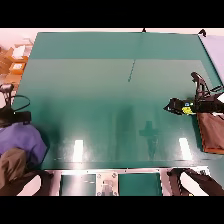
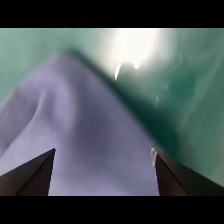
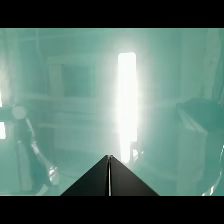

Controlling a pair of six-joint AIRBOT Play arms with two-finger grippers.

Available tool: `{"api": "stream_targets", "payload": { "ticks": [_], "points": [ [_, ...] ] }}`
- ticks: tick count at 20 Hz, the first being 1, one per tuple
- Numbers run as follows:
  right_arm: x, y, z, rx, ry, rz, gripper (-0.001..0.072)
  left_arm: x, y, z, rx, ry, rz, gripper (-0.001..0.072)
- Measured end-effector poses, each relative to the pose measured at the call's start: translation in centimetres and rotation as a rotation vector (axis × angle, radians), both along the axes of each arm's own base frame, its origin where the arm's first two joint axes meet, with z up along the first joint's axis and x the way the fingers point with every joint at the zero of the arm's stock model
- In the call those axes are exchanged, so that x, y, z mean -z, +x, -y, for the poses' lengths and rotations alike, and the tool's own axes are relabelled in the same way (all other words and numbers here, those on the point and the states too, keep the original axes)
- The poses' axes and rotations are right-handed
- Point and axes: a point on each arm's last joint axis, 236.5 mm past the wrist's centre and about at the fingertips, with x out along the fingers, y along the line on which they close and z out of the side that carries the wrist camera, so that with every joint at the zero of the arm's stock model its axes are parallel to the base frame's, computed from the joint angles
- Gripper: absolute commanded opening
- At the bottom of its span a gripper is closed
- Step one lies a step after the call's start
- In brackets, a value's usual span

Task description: Fold the shirts.

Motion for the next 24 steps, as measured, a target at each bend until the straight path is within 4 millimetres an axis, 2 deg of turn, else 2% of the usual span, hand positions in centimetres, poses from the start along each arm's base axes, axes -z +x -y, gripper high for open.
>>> {"api": "stream_targets", "payload": {
  "ticks": [3, 4, 5, 6, 7, 9, 12, 15, 17, 18, 21, 23, 24],
  "points": [
    [0.0, 0.2, 0.1, 0.006, -0.003, 0.009, 0.0013, 2.6, -3.3, -0.7, -0.048, -0.028, -0.125, 0.072],
    [0.0, 0.3, 0.1, 0.007, -0.004, 0.012, 0.0013, 3.4, -4.3, -0.8, -0.059, -0.038, -0.167, 0.0638],
    [0.0, 0.4, 0.2, 0.008, -0.004, 0.013, 0.0013, 4.3, -5.3, -0.9, -0.07, -0.047, -0.208, 0.0381],
    [0.0, 0.4, 0.2, 0.011, -0.004, 0.016, 0.0013, 5.0, -6.2, -1.0, -0.077, -0.054, -0.245, 0.007],
    [0.0, 0.5, 0.2, 0.012, -0.003, 0.019, 0.0013, 5.5, -6.7, -0.9, -0.078, -0.061, -0.271, 0.0024],
    [-0.1, 0.6, 0.0, 0.014, 0.004, 0.022, 0.0013, 6.0, -7.1, -1.0, -0.066, -0.071, -0.299, 0.0023],
    [-0.2, 0.7, -0.1, 0.017, 0.012, 0.026, 0.0013, 4.8, -5.7, -1.5, -0.049, -0.069, -0.277, 0.0022],
    [-0.3, 0.7, -0.1, 0.018, 0.016, 0.028, 0.0014, 1.2, -1.1, -1.1, -0.039, -0.111, -0.143, 0.0022],
    [-0.3, 0.8, -0.2, 0.018, 0.016, 0.029, 0.0014, -2.7, 3.6, 0.7, -0.011, -0.197, 0.022, 0.0022],
    [-0.3, 0.8, -0.2, 0.019, 0.016, 0.029, 0.0013, -5.2, 6.1, 2.3, 0.021, -0.25, 0.118, 0.0022],
    [-0.4, 0.9, -0.1, 0.021, 0.017, 0.033, 0.0014, -12.8, 11.3, 9.2, 0.181, -0.397, 0.329, 0.0021],
    [-0.4, 1.0, -0.1, 0.024, 0.016, 0.037, 0.0015, -17.1, 13.0, 15.7, 0.336, -0.499, 0.43, 0.0022],
    [-0.4, 1.0, -0.1, 0.025, 0.016, 0.038, 0.0015, -18.4, 13.5, 18.7, 0.403, -0.539, 0.465, 0.0022]
  ]
}}
